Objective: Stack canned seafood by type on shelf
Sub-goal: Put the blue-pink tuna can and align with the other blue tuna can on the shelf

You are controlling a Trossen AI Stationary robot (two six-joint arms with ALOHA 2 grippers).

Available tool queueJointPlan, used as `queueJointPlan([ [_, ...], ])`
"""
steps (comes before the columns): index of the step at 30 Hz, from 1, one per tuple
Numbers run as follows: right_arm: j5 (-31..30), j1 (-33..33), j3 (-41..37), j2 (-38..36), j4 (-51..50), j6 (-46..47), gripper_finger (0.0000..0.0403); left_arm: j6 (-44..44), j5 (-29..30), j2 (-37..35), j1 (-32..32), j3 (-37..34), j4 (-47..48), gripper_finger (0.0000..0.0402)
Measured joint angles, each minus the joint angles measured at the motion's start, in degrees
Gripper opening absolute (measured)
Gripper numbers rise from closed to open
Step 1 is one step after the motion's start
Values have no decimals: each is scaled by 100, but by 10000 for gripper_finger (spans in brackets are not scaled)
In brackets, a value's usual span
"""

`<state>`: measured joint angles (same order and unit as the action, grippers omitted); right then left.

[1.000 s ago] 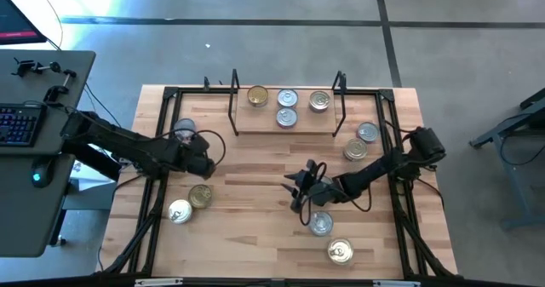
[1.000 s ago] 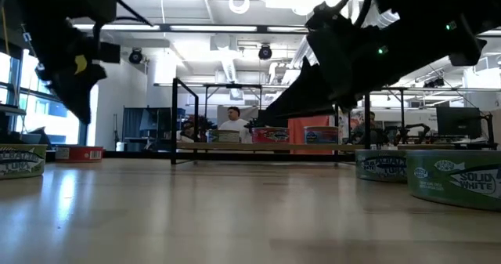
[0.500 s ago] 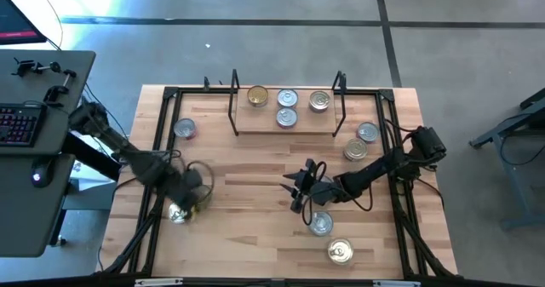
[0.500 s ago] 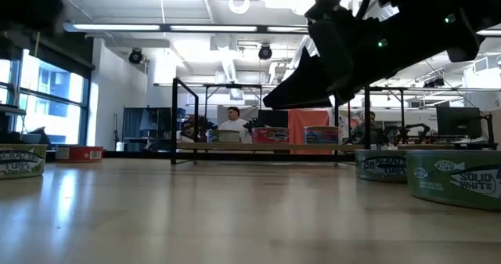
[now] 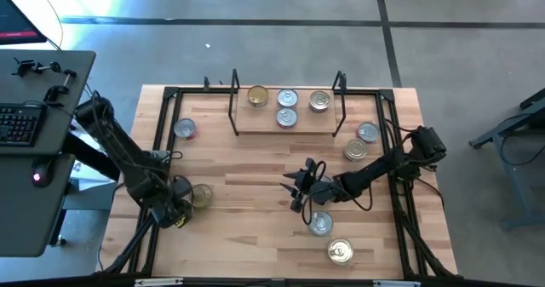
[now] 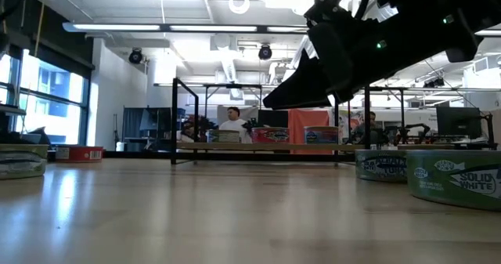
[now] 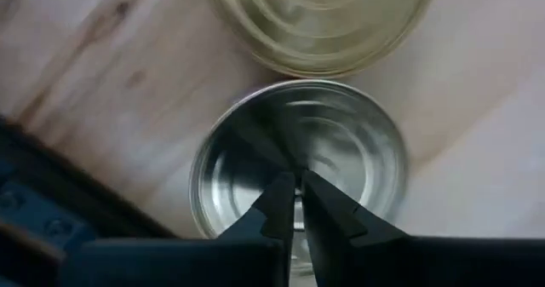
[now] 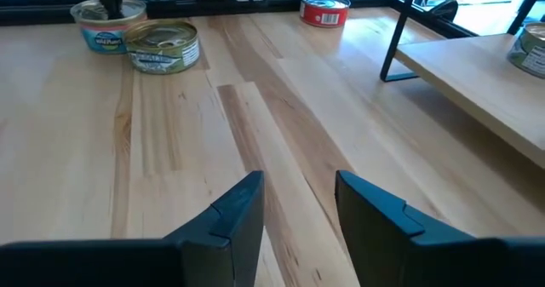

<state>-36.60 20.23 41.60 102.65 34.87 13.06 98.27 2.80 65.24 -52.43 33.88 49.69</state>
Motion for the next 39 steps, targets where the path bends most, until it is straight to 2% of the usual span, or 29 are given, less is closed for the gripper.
queueJointPlan([
  [4, -4, 0, 0, 0, 2, -24, 137, -424, 195, -18, 157, -167, 4, 3],
  [8, -2, 7, 1, -1, 356, 35, 137, -954, 1330, -9, 388, -221, 120, 1],
  [11, -13, 103, 0, -53, 794, -221, 137, -1273, 1903, -1, 622, -235, 183, 0],
  [16, -7, 457, 2, -659, 666, -695, 137, -1938, 2136, 6, 1152, -239, 253, 0],
  [24, -127, 1192, 2, -1899, -465, -905, 137, -2243, 2920, 10, 2038, -249, 691, 0],
  [26, -638, 1364, 2, -2187, -810, -860, 137, -2440, 2929, 10, 2280, -250, 714, 0],
  [30, -2250, 1636, 2, -2876, -1767, 7, 137, -2894, 2717, 6, 2738, -246, 685, 0],
  [32, -2597, 1678, 2, -3168, -2431, 486, 137, -3152, 2697, 6, 2960, -246, 655, 0],
  [35, -2645, 1586, 2, -3424, -3142, 1119, 137, -3537, 2825, 6, 3291, -245, 536, 0],
  [39, -2327, 1318, 2, -3385, -3706, 1673, 137, -4421, 2929, 4, 3761, -542, -293, 0],
])
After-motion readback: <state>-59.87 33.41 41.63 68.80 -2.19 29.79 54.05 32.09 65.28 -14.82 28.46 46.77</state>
